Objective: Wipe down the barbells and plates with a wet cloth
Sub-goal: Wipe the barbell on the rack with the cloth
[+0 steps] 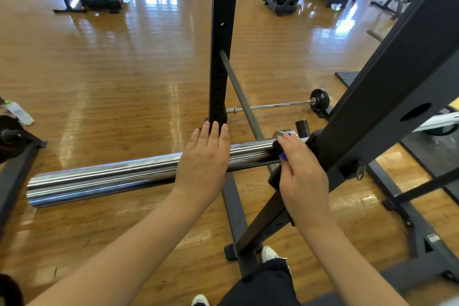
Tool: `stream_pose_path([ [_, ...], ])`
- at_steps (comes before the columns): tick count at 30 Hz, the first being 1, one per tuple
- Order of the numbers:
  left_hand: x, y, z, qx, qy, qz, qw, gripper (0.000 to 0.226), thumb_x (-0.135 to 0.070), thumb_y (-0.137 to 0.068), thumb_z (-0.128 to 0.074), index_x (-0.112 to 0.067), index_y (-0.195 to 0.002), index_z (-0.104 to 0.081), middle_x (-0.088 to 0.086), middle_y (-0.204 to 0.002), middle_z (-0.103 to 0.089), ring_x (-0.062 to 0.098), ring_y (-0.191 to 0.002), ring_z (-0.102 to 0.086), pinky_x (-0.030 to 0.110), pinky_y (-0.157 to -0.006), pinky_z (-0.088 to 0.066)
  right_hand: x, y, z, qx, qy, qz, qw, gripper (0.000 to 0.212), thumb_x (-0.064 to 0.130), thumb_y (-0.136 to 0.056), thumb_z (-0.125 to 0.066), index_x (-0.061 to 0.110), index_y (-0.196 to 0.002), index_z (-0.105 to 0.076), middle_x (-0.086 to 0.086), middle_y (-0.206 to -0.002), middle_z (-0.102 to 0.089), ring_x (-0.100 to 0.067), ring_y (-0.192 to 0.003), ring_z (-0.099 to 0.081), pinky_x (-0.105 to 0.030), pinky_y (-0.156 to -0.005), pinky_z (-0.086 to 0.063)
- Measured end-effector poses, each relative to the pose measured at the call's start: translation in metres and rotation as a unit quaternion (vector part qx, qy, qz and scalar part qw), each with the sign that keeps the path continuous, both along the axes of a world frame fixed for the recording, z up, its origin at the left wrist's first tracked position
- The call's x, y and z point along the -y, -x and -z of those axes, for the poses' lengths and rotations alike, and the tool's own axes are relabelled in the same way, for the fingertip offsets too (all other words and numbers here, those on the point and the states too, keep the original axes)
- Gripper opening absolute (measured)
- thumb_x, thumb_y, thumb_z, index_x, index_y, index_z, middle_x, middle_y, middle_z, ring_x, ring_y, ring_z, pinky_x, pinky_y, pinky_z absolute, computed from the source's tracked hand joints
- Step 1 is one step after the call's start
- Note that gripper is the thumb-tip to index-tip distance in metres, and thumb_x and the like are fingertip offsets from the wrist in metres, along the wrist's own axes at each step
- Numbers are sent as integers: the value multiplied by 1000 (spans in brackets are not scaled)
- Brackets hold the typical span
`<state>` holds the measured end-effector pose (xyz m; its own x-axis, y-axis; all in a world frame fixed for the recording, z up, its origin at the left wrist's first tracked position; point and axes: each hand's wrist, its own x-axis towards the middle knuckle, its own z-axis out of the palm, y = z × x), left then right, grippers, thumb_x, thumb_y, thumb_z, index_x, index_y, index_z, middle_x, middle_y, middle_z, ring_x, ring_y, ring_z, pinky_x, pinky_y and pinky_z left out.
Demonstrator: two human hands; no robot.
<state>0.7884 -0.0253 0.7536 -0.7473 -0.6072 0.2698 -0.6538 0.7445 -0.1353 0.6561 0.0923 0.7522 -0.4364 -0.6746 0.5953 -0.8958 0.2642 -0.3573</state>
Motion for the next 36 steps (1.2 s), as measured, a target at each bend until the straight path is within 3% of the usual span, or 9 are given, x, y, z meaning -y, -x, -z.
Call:
stream_pose_path([
  [3,0,0,1,-5,-5,-1,1000,96,-29,-48,-92,3,-130,-52,22,-127,-58,35,-119,-55,44,-101,-40,33,13,-20,-3,-20,-2,1000,32,-2,-84,-50,-1,-113,-64,-14,-112,-66,-30,-110,-60,-32,-97,-44],
  [6,-2,-1,0,2,-6,-6,1000,99,-33,-49,-92,1,-132,-50,21,-129,-56,34,-122,-53,44,-103,-39,47,17,-17,-26,-49,6,998,30,1,-83,-46,3,-105,-67,-9,-98,-67,-28,-94,-62,-39,-84,-53],
  [9,-1,-1,-1,-9,-8,-1,1000,99,-33,-45,-93,3,-128,-53,22,-126,-58,35,-118,-56,45,-100,-42,21,4,3,-44,-38,24,998,39,9,-87,-39,2,-115,-65,-12,-114,-66,-31,-113,-58,-40,-101,-43],
  [12,0,-1,1,-11,-1,1,1000,92,-26,-47,-93,3,-126,-55,23,-124,-59,36,-116,-57,46,-98,-43,0,2,13,-46,-33,12,998,39,5,-87,-40,1,-118,-63,-13,-121,-64,-29,-123,-52,-41,-103,-35],
  [16,1,-1,4,-18,6,1,1000,88,-17,-47,-93,3,-125,-57,23,-123,-60,36,-114,-58,45,-97,-45,-3,1,9,-25,-1,-15,1000,38,4,-88,-41,0,-119,-63,-13,-122,-63,-26,-123,-52,-42,-103,-39],
  [23,0,0,4,-23,14,-3,1000,85,-18,-48,-93,3,-122,-58,22,-120,-62,35,-111,-60,45,-95,-47,25,-6,23,-44,39,-48,997,35,7,-91,-44,0,-120,-62,-16,-122,-62,-27,-121,-52,-48,-99,-46],
  [30,0,2,4,-29,10,-7,999,83,-15,-46,-93,4,-120,-60,24,-117,-63,37,-109,-62,46,-92,-48,7,-16,27,-78,25,-143,986,34,2,-88,-46,1,-117,-64,-15,-122,-62,-24,-122,-50,-35,-106,-38],
  [36,0,0,3,-27,-7,-5,1000,81,-18,-51,-92,3,-122,-58,23,-119,-62,37,-112,-60,46,-96,-46,17,-3,25,-75,-22,-83,994,38,12,-91,-48,8,-127,-58,-16,-134,-53,-29,-130,-42,-47,-107,-36],
])
